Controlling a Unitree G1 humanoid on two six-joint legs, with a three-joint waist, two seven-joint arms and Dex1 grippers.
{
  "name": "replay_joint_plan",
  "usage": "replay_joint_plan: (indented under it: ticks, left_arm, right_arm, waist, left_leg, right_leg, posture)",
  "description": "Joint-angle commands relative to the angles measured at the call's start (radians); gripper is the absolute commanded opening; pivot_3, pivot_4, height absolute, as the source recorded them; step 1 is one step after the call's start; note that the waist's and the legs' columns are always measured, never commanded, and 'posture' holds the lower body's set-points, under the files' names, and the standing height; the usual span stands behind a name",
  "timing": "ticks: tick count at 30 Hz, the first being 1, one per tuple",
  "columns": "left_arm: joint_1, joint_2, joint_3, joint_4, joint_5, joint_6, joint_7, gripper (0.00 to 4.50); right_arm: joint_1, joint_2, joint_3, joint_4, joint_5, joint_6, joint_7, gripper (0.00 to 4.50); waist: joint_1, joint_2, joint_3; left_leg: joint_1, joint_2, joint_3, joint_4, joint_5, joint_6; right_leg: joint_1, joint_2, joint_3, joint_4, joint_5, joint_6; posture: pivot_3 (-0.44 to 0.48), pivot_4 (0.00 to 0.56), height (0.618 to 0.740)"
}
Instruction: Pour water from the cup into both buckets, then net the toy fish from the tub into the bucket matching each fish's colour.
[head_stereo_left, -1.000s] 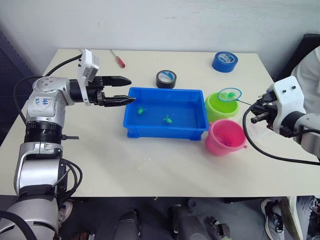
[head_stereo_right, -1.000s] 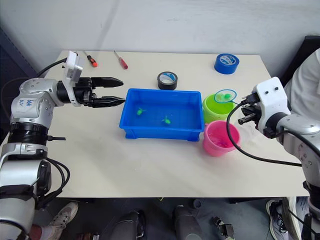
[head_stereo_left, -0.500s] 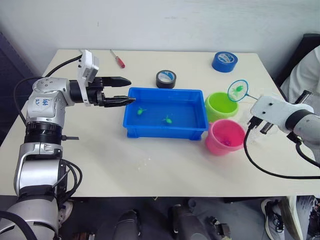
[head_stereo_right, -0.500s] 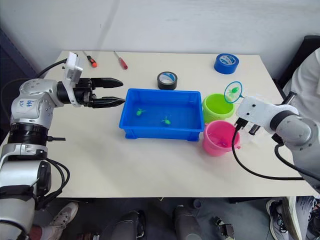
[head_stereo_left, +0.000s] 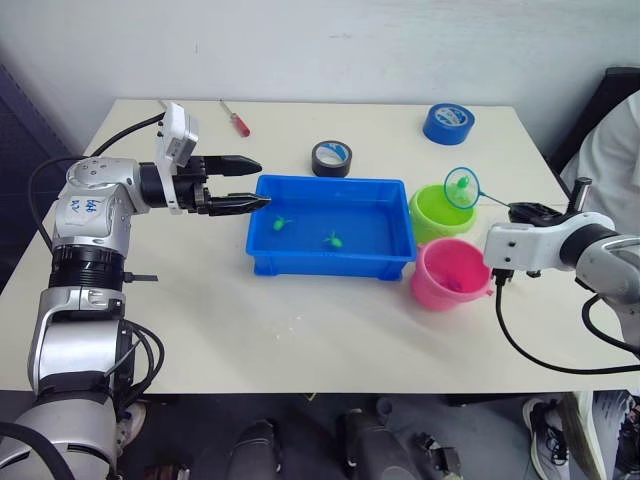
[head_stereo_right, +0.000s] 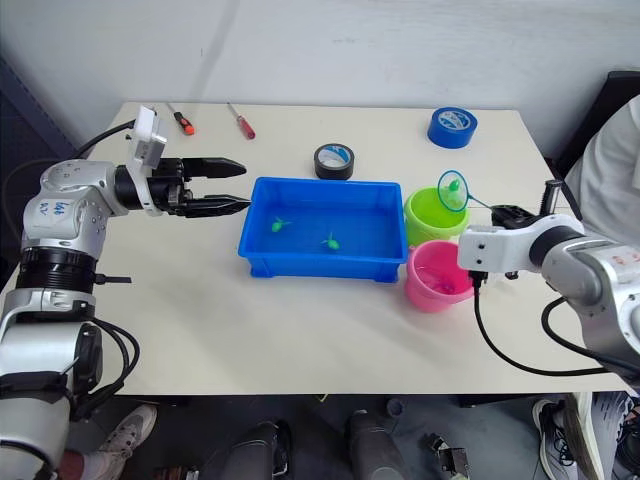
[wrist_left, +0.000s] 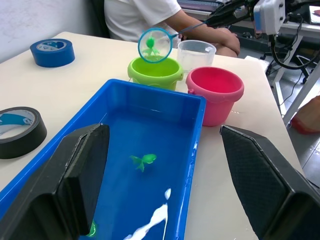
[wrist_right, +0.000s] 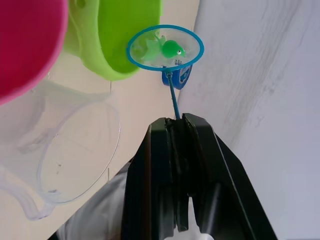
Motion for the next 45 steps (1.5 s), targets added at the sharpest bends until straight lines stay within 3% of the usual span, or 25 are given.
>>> replay_joint_plan:
  ticks: [1,12,17,21,30,45]
  left_arm:
    - [0.007,0.013,0.026,-0.045,-0.012,0.001,0.000,3.87]
    - [0.013,0.012,0.028,-0.051,-0.012,0.005,0.003,3.87]
    - [0.026,0.020,0.036,-0.061,-0.015,0.009,0.008,3.87]
    - [0.053,0.059,0.063,-0.070,-0.016,0.022,0.023,3.87]
    - [0.180,0.114,0.109,-0.105,0.001,-0.035,0.100,3.87]
    - [0.492,0.121,0.206,-0.430,-0.075,0.099,0.240,3.87]
  right_arm:
    - [0.014,0.021,-0.015,-0.007,-0.089,-0.028,0.002,0.00]
    - [0.043,0.054,-0.057,0.000,-0.251,-0.127,-0.003,0.00]
    - [0.035,0.109,-0.118,-0.028,-0.223,-0.129,0.013,0.00]
    - [-0.075,0.160,-0.159,-0.069,-0.140,-0.101,0.092,0.00]
    - [-0.289,0.429,-0.035,-0.064,0.101,0.158,0.355,0.00]
    - [-0.345,0.495,0.145,0.090,0.102,0.158,0.425,0.00]
  waist:
    - [0.000,0.000,0.000]
    - [0.000,0.000,0.000]
    - [-0.001,0.000,0.000]
    - [-0.007,0.000,0.000]
    - [-0.004,0.000,0.000]
    - [-0.008,0.000,0.000]
  left_leg:
    - [0.000,0.000,0.000,0.000,0.000,0.000]
    - [0.001,0.000,0.000,0.003,0.001,-0.001]
    - [0.001,0.000,0.001,0.004,0.002,-0.003]
    - [0.002,0.000,0.001,0.005,0.002,-0.003]
    - [0.011,0.001,0.001,0.001,0.002,-0.003]
    - [0.010,0.000,0.000,0.001,0.001,-0.002]
  right_leg:
    - [0.000,0.000,0.000,0.000,0.000,0.000]
    - [0.000,0.001,0.000,0.005,0.000,0.000]
    - [0.000,0.001,-0.001,0.006,0.000,0.000]
    - [0.000,0.001,-0.001,0.007,0.000,0.000]
    - [0.007,0.001,-0.001,0.008,-0.001,-0.001]
    - [0.006,-0.001,0.000,0.008,-0.001,-0.001]
  posture:
    - [0.000,0.150,0.734]
    - [0.000,0.150,0.734]
    - [0.000,0.150,0.734]
    - [0.000,0.150,0.734]
    - [0.000,0.150,0.734]
    - [0.000,0.150,0.734]
